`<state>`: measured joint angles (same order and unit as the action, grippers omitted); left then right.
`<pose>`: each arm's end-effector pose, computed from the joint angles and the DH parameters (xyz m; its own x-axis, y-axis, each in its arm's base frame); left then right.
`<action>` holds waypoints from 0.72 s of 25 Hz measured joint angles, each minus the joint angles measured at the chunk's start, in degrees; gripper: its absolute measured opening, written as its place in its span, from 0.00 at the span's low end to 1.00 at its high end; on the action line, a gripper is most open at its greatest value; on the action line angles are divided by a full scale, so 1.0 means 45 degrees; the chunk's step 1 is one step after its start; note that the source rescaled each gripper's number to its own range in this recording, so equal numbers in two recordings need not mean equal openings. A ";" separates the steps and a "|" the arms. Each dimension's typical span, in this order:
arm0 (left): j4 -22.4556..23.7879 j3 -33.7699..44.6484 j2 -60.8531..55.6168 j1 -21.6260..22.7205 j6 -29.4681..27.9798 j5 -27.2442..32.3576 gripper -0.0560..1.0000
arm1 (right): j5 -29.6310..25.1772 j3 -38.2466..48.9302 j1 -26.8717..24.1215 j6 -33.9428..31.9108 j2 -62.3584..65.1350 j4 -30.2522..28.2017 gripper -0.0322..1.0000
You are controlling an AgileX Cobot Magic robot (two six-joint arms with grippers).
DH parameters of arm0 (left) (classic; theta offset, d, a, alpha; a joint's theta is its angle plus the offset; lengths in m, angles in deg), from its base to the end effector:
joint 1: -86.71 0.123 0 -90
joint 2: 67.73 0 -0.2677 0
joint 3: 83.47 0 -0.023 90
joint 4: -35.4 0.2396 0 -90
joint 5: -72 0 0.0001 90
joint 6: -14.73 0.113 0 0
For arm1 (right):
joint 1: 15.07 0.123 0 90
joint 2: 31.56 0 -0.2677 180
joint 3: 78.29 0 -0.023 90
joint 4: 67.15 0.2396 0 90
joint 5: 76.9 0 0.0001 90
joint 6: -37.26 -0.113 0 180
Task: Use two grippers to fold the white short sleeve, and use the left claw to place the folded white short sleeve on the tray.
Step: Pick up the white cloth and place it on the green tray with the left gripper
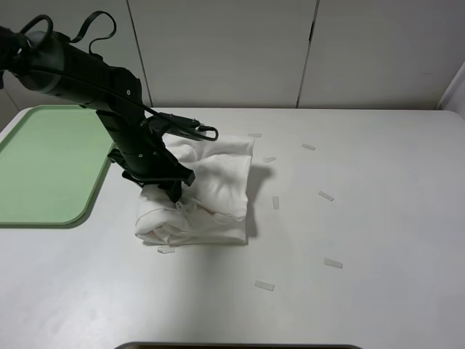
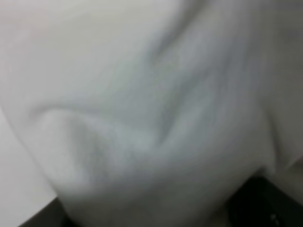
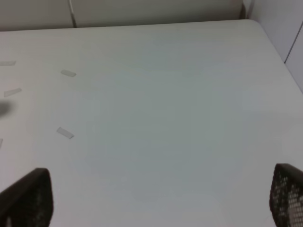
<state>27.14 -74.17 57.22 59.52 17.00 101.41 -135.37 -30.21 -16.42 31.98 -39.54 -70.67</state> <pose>0.3282 -0.1776 0.0837 -0.8901 0.3607 -0.2787 0.3986 0.9125 -0.0919 0.0233 -0.0065 0.2662 -0.4093 0.0695 -0.9098 0.0959 0.9949 0.0329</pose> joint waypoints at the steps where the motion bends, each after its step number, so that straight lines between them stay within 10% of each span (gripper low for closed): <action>1: 0.0596 -0.0050 -0.0043 0.0364 0.0000 0.0352 0.57 | 0.0000 0.0000 0.0000 0.0000 0.0000 0.0000 1.00; 18: 0.2049 -0.0076 -0.0058 0.0868 0.0000 0.0906 0.24 | 0.0000 0.0000 0.0000 0.0000 0.0000 0.0000 1.00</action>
<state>36.36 -74.51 56.97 63.43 17.00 105.48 -135.37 -30.21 -16.42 31.98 -39.54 -70.67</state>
